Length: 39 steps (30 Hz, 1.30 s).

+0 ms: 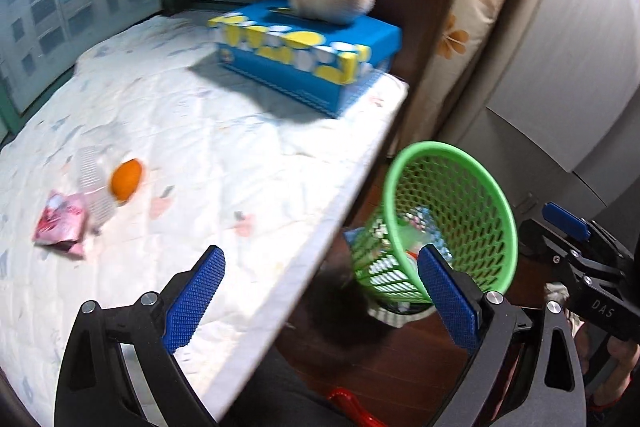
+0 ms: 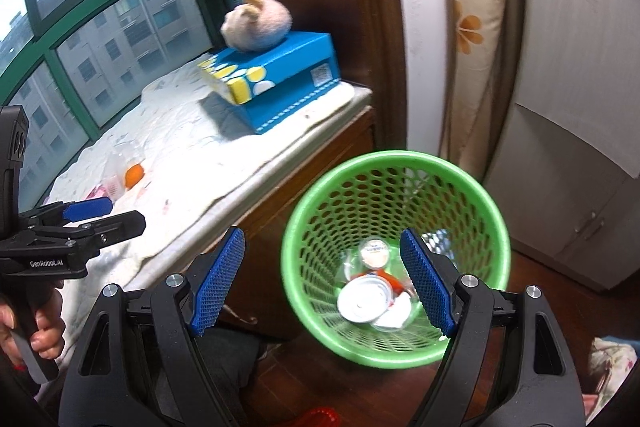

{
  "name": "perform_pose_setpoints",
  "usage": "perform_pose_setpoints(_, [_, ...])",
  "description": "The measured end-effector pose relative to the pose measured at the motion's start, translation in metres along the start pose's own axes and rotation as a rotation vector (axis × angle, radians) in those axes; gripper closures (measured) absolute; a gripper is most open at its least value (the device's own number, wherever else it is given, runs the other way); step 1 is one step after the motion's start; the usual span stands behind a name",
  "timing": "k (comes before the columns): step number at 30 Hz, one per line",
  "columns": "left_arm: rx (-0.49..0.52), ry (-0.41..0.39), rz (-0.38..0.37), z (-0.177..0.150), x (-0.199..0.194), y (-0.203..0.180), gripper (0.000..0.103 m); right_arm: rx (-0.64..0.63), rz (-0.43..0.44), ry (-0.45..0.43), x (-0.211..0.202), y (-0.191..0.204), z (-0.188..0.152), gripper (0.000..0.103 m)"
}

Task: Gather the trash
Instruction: 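Move both tools back over the mattress, then grasp the pink snack wrapper with the left tool while the right tool grasps the clear cup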

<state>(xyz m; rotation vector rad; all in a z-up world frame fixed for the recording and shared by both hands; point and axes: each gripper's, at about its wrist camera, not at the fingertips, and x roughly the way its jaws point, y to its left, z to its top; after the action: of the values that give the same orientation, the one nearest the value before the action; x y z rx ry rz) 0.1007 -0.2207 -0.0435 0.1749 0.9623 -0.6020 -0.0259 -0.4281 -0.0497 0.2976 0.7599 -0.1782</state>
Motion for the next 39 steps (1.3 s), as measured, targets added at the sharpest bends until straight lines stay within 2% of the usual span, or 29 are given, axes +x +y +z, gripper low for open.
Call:
perform_pose_setpoints(14, [-0.373, -0.020, 0.236, -0.023, -0.029, 0.168, 0.009, -0.129, 0.130, 0.035, 0.035, 0.088, 0.023, 0.023])
perform_pose_setpoints(20, [-0.519, -0.031, 0.263, -0.021, -0.030, 0.227, 0.009, -0.166, 0.177, 0.044, 0.047, 0.119, 0.031, 0.023])
perform_pose_setpoints(24, [-0.614, -0.040, 0.246, -0.018, -0.025, 0.260, 0.011, -0.188, 0.204, 0.052, 0.055, 0.137, 0.036, 0.023])
perform_pose_setpoints(27, [-0.667, -0.030, 0.218, -0.016, -0.017, 0.278, 0.018, -0.208, 0.220, 0.059, 0.062, 0.150, 0.040, 0.023])
perform_pose_setpoints(39, [-0.869, 0.008, 0.084, -0.023, 0.017, 0.319, 0.030, -0.278, 0.268, 0.069, 0.087, 0.198, 0.055, 0.023])
